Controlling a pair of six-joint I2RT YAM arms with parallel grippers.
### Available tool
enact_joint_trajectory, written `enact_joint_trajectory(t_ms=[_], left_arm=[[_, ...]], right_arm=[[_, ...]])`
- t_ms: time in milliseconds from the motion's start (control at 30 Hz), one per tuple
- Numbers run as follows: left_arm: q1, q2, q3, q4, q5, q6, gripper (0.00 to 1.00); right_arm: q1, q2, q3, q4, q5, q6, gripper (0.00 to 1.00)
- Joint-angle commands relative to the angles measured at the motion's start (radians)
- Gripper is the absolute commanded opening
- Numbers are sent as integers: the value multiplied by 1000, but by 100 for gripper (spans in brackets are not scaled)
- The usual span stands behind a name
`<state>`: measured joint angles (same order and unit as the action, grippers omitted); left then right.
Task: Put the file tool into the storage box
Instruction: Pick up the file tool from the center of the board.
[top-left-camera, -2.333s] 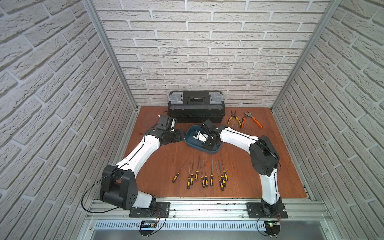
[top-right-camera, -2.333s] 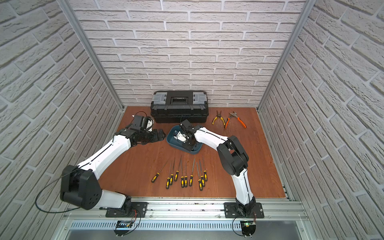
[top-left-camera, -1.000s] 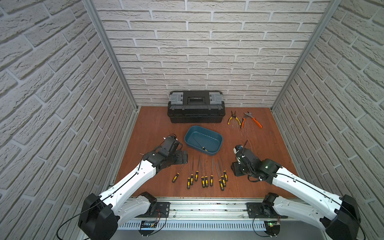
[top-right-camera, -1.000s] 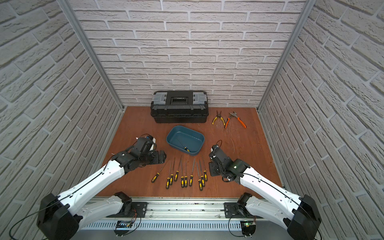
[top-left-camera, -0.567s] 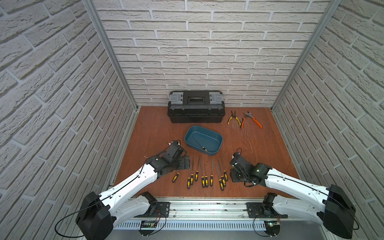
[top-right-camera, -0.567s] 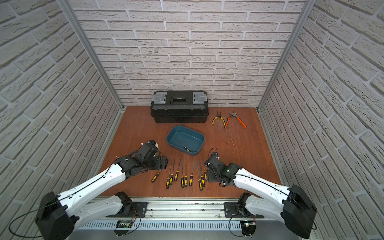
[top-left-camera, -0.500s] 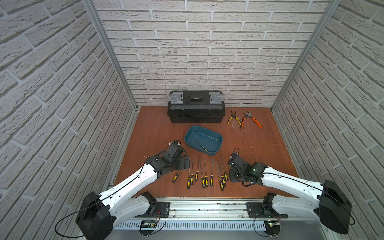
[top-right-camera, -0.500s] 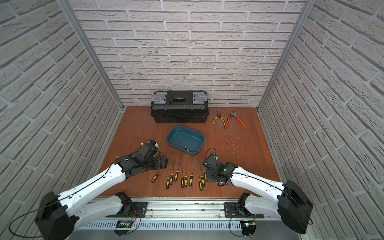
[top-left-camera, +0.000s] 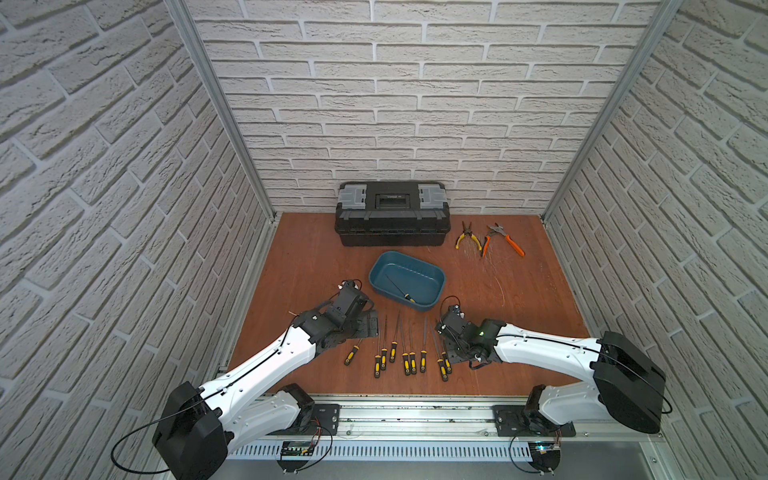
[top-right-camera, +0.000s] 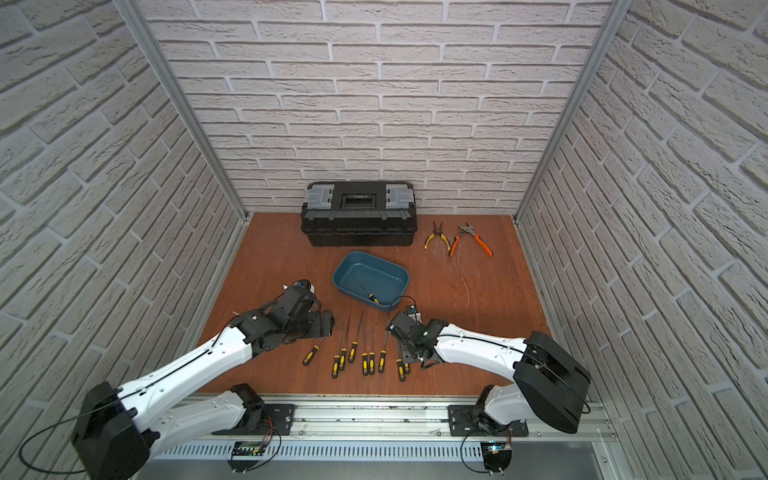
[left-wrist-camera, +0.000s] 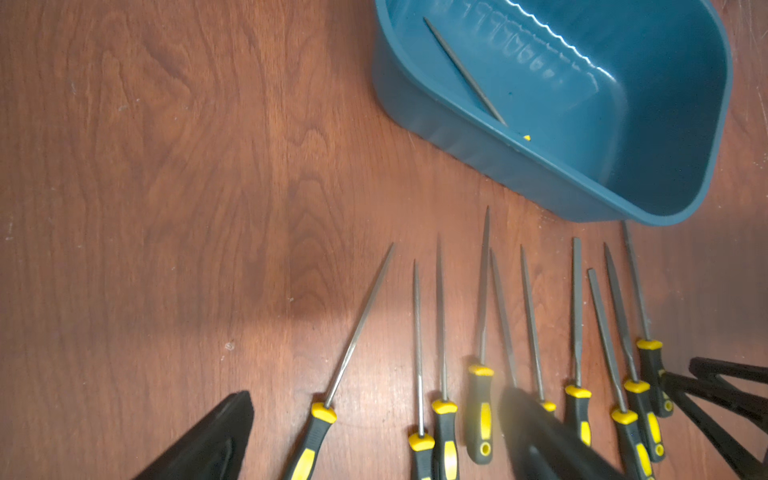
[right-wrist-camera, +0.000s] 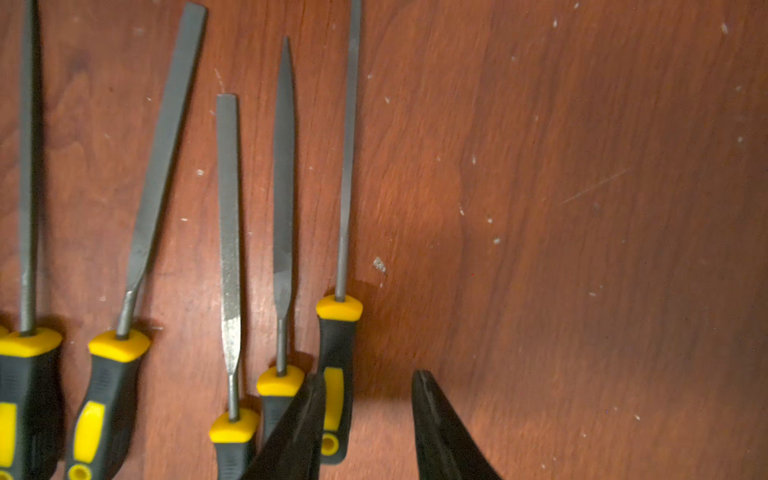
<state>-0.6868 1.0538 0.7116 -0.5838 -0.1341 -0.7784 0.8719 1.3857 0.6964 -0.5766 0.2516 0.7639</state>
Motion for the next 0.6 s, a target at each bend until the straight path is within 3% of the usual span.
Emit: enact_joint_trajectory(t_ms=[0,300,567], left_arm=[[-4,7,26,0,-16,14,98],[-5,25,46,-7,-13,21,98],[-4,32,54,-8,-14,25,98]], right_arm=[[9,29,20,6,38,14,38],[10,76,23,-23,86,26,36],[10,7,-10,-23,98,6,36]])
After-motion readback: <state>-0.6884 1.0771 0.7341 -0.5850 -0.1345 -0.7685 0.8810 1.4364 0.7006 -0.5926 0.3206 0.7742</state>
